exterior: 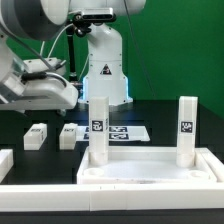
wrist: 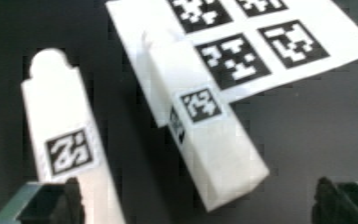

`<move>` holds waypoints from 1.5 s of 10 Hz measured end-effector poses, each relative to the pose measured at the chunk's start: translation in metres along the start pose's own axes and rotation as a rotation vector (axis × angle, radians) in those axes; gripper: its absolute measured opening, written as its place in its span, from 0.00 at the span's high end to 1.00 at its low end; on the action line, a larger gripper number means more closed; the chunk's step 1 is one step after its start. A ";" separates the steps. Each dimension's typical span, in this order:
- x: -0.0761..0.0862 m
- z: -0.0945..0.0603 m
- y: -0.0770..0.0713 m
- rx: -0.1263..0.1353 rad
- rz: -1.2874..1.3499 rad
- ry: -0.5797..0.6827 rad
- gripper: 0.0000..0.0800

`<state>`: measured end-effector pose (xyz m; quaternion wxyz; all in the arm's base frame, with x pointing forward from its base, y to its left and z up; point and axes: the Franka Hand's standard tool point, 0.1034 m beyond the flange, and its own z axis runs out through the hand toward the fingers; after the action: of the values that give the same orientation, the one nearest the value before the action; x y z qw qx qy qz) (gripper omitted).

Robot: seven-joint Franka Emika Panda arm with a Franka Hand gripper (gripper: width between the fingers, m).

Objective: Assemble desk

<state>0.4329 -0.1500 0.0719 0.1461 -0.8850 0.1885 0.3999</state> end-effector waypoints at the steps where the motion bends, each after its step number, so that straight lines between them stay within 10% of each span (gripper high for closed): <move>1: 0.001 0.003 -0.001 -0.003 0.001 0.003 0.19; 15: 0.016 0.041 -0.011 -0.075 0.087 -0.043 0.19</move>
Offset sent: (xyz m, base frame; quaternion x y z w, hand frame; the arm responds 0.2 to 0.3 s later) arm -0.0003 0.0098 -0.0044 -0.0081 0.0149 0.0243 0.9996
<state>0.4210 -0.1272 0.0352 0.0995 -0.8719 0.2086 0.4317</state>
